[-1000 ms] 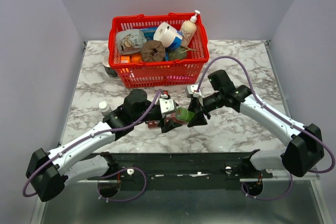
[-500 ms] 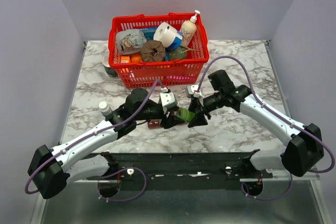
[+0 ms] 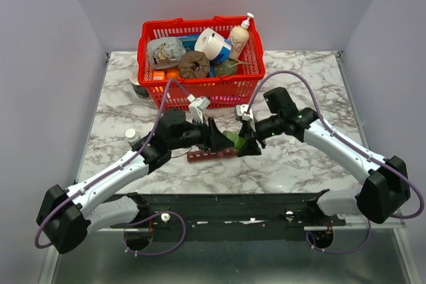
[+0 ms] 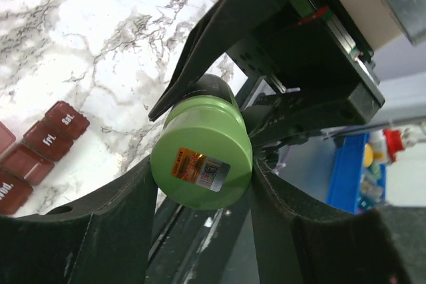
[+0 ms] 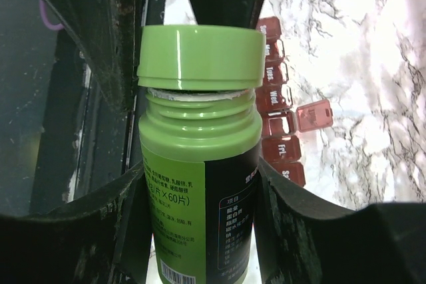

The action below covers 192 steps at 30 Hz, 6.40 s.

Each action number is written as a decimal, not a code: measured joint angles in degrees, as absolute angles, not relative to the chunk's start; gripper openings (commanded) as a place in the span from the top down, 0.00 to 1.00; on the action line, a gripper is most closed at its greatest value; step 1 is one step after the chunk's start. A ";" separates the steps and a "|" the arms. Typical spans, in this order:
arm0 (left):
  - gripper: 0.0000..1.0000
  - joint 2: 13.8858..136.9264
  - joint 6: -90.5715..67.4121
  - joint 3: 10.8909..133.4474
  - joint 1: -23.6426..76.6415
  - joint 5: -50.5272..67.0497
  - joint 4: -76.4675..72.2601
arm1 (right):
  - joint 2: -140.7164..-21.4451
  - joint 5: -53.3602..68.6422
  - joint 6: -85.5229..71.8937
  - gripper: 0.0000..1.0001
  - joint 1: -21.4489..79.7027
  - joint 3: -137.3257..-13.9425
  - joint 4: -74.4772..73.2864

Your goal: Sort the pills into containers

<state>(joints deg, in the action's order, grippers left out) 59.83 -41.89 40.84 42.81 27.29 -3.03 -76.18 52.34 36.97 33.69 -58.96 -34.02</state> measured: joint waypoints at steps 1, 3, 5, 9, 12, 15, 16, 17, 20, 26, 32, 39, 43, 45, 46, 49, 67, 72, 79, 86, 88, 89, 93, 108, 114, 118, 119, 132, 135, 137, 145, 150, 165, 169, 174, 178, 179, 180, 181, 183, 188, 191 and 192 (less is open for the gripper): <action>1.00 59.70 -44.01 40.84 42.72 26.46 -2.76 | -76.23 51.92 36.75 0.97 33.69 -58.96 -33.89; 1.00 59.13 -46.26 40.84 42.59 25.19 -2.15 | -76.23 51.59 36.34 0.97 33.69 -58.96 -33.54; 1.00 57.82 -46.81 40.84 41.89 24.34 -1.06 | -76.23 51.07 35.92 0.97 33.69 -58.96 -33.04; 1.00 53.60 -46.00 40.75 37.17 24.23 0.58 | -76.23 50.24 35.55 0.97 33.69 -58.96 -32.82; 1.00 51.51 -44.62 39.94 33.21 24.08 2.83 | -76.23 49.78 35.48 0.97 33.69 -58.96 -32.60; 1.00 51.66 -42.76 39.09 30.87 21.34 8.99 | -76.23 49.23 35.40 0.97 33.67 -58.96 -32.58; 1.00 52.12 -42.41 39.07 30.59 19.94 11.11 | -76.23 49.08 35.40 0.97 33.69 -58.96 -32.56; 1.00 53.28 -41.71 39.22 30.13 17.34 14.09 | -76.23 48.93 35.38 0.97 33.69 -58.96 -32.56; 1.00 58.41 -41.21 39.66 29.34 8.86 22.02 | -76.23 48.62 35.35 0.97 33.67 -58.96 -32.42; 1.00 71.46 -43.68 39.79 28.05 -7.62 31.75 | -76.23 48.29 35.33 0.97 33.67 -58.96 -32.14; 0.48 80.86 -46.39 41.71 27.86 -16.53 33.32 | -75.24 47.79 34.87 0.97 33.39 -58.37 -31.68; 0.01 83.88 -47.92 44.73 27.81 -19.75 33.85 | -73.71 47.77 34.44 0.97 31.77 -57.78 -31.40; 0.01 80.36 -47.97 44.42 27.81 -19.57 35.70 | -72.77 48.60 34.20 0.97 29.71 -57.78 -31.35; 0.01 77.34 -47.72 44.45 27.81 -18.85 36.27 | -71.92 49.43 33.85 0.97 27.88 -57.78 -31.38; 0.01 75.42 -47.37 44.47 27.81 -18.37 36.34 | -71.44 50.02 33.45 0.98 26.70 -58.00 -31.51; 0.01 70.04 -45.23 44.51 27.81 -16.05 35.86 | -70.04 51.37 32.03 0.98 24.14 -60.99 -31.81; 0.01 59.77 -33.10 53.36 27.81 -4.93 26.76 | -71.22 56.82 -21.58 1.00 11.00 -85.52 11.79; 0.01 58.22 -32.93 53.32 27.81 -2.55 24.97 | -75.13 46.39 -17.89 0.99 10.24 -94.61 6.92; 0.01 55.35 -32.73 51.72 27.81 -0.80 23.55 | -69.17 34.63 -8.84 1.00 9.67 -86.98 3.66; 0.01 54.78 -32.77 49.10 27.81 0.69 20.34 | -61.89 24.45 -2.42 0.99 9.67 -79.57 6.00; 0.01 54.59 -32.77 48.23 27.81 1.04 19.70 | -59.79 21.63 0.97 1.00 9.67 -75.33 10.15; 0.01 54.37 -32.71 47.70 27.81 1.19 19.53 | -58.59 20.18 2.61 0.99 9.67 -72.01 13.28; 0.01 52.99 -32.21 46.37 27.81 1.37 19.44 | -54.22 16.58 10.92 0.99 9.67 -57.84 24.40; 0.01 51.83 -31.42 43.99 27.81 3.44 18.39 | -46.87 36.80 -6.94 0.99 9.93 -46.30 39.27; 0.01 51.13 -31.42 43.00 27.81 3.81 18.28 | -49.78 44.91 -21.08 0.99 -0.80 -49.06 40.95; 0.01 51.11 -31.29 43.00 27.81 4.05 18.33 | -49.60 46.65 -25.36 1.00 0.71 -48.18 38.72; 0.01 51.11 -31.29 43.00 27.81 4.14 18.33 | -49.95 48.82 -28.84 0.99 0.12 -48.29 40.42; 0.01 44.14 -24.95 42.04 27.81 8.58 17.80 | -58.00 78.00 -3.79 0.99 -0.19 -56.47 9.19; 0.01 42.72 -22.59 42.02 27.81 8.82 17.56 | -60.01 79.59 14.24 0.99 0.75 -57.60 -7.84; 0.01 42.24 -20.53 41.89 27.81 9.10 17.54 | -62.06 80.29 26.35 0.99 1.54 -58.50 -17.63; 0.01 39.92 -13.50 38.04 27.81 10.98 16.21 | -79.90 75.35 80.66 0.99 8.05 -61.45 -58.67; 0.01 35.66 -9.80 35.51 27.81 9.98 15.66 | -84.93 69.69 89.21 0.99 12.19 -60.97 -62.39; 0.01 28.82 -4.27 33.12 27.81 -11.68 14.96 | -89.95 51.77 70.72 1.00 25.02 -60.84 -42.11; 0.01 25.78 -4.03 32.75 27.81 -17.12 15.05 | -91.18 47.16 66.24 0.99 28.53 -61.17 -39.44; 0.01 24.62 -4.01 32.75 27.81 -21.98 14.81 | -92.90 43.57 61.52 0.99 31.59 -62.50 -37.36; 0.01 24.82 -3.97 32.75 27.81 -24.08 14.85 | -94.39 40.69 58.52 0.99 33.10 -63.72 -36.47; 0.01 24.82 -3.90 32.75 27.81 -24.43 14.83 | -94.78 39.92 57.95 0.99 33.41 -64.07 -36.47; 0.01 24.80 -3.88 32.75 27.81 -24.80 14.83 | -95.11 39.27 57.41 0.99 33.67 -64.38 -36.42; 0.01 24.77 -3.86 32.75 27.81 -25.08 14.83 | -95.37 38.46 56.97 0.99 33.91 -64.53 -36.21; 0.01 24.64 -3.84 32.73 27.81 -25.30 14.85 | -95.50 36.93 56.47 0.99 34.54 -64.53 -36.03; 0.01 24.01 -3.81 32.71 27.81 -25.93 14.83 | -95.77 33.43 54.65 0.99 36.77 -64.62 -36.01; 0.01 23.64 -3.81 32.69 27.81 -26.39 14.83 | -96.57 31.14 53.49 1.00 37.93 -65.21 -36.10; 0.01 23.49 -3.81 32.67 27.81 -26.57 14.85 | -96.99 30.48 53.23 1.00 38.28 -65.58 -36.12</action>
<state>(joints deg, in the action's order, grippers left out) 23.49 -3.81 32.67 27.81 -26.57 14.85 -96.99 30.48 53.23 38.28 -65.58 -36.12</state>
